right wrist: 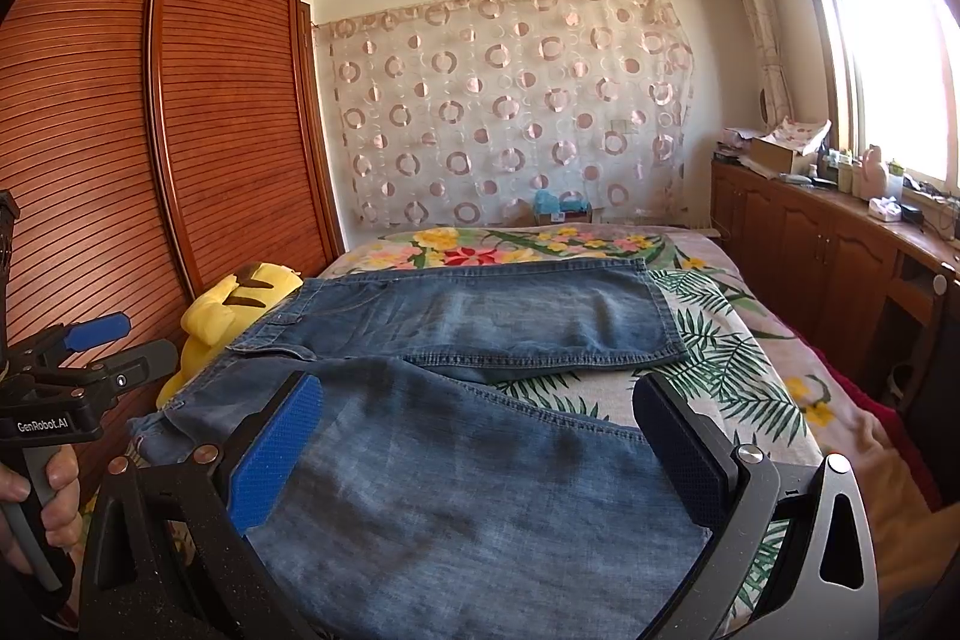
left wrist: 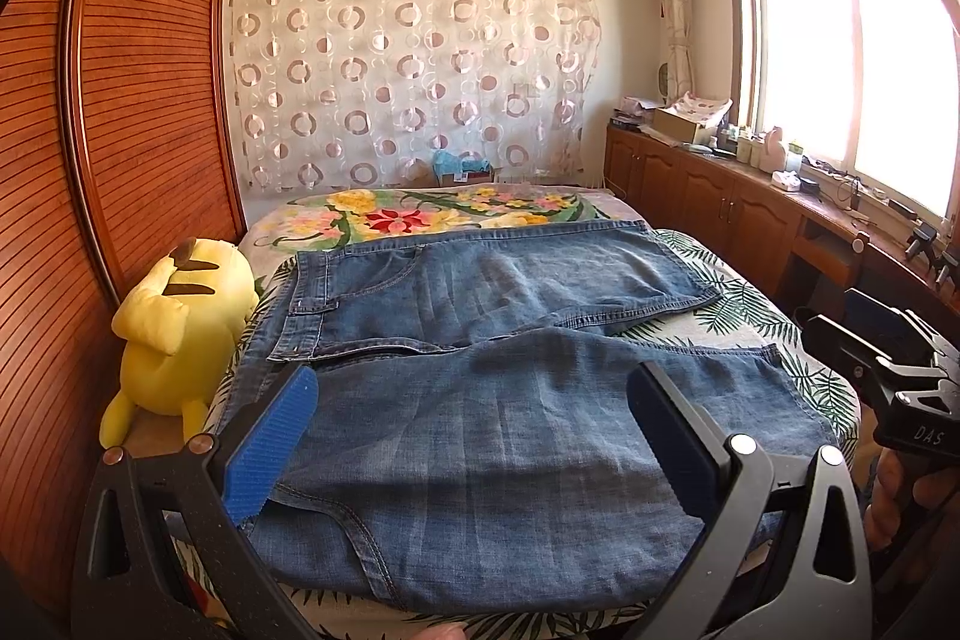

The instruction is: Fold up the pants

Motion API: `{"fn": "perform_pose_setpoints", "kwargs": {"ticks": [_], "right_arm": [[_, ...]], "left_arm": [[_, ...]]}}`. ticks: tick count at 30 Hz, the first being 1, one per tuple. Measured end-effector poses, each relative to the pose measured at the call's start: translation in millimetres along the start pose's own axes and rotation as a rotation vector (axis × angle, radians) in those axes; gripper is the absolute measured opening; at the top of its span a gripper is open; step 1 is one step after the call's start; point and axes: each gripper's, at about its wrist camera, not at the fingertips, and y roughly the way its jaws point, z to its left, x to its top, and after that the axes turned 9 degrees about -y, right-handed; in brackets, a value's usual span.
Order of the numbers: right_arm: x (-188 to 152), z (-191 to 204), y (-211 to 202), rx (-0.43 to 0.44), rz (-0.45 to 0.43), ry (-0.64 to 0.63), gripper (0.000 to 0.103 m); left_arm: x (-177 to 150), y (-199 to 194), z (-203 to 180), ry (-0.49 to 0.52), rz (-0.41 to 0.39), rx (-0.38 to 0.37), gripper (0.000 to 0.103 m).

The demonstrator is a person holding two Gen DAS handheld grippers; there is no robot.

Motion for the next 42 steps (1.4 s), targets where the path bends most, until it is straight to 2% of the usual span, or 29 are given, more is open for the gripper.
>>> {"fn": "perform_pose_setpoints", "kwargs": {"ticks": [15,42], "right_arm": [[0.0,-0.4,0.6,0.001,-0.002,0.003,0.103],[-0.3,-0.3,0.5,0.005,-0.005,0.005,0.103]], "left_arm": [[10.7,-11.3,-2.0,0.002,-0.007,0.001,0.103],[8.8,-12.6,-2.1,0.003,-0.015,0.000,0.103]]}}
